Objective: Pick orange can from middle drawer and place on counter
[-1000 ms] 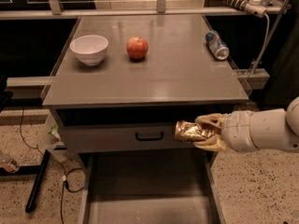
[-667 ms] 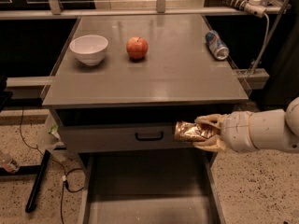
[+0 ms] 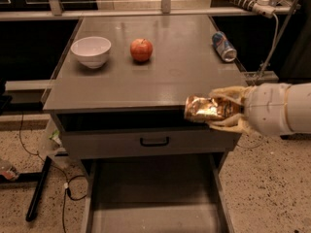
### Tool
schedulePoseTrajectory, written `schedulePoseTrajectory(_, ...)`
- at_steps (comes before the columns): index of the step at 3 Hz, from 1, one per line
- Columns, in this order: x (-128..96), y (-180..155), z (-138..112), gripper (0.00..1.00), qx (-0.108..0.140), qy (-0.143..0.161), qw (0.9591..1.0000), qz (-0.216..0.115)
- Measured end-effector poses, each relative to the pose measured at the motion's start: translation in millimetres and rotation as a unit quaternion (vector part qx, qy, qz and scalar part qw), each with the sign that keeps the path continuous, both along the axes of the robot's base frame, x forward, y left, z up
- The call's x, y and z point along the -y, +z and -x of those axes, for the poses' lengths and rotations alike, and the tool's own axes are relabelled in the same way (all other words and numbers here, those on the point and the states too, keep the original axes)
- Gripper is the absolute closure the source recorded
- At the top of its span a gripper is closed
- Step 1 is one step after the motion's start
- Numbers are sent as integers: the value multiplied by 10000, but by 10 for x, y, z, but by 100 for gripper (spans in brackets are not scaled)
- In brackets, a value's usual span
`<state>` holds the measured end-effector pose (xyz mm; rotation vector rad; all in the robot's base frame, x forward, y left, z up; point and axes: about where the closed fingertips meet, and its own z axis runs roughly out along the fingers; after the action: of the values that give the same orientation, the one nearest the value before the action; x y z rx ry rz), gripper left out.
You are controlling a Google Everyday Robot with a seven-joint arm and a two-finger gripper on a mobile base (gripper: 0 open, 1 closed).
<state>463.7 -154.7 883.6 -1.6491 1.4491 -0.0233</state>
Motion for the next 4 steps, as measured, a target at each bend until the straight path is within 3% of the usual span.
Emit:
schedulePoseTrajectory(1, 90, 460, -180, 100, 316, 77, 9995, -28)
schedulePoseTrajectory(2, 44, 907, -716, 100, 476, 114, 9988, -86)
schedulePoseTrajectory(3, 26, 1241, -1239, 100, 482, -50, 9988, -10)
schedulePoseTrajectory(4, -180, 1163, -1547, 100, 96, 130, 9996, -235)
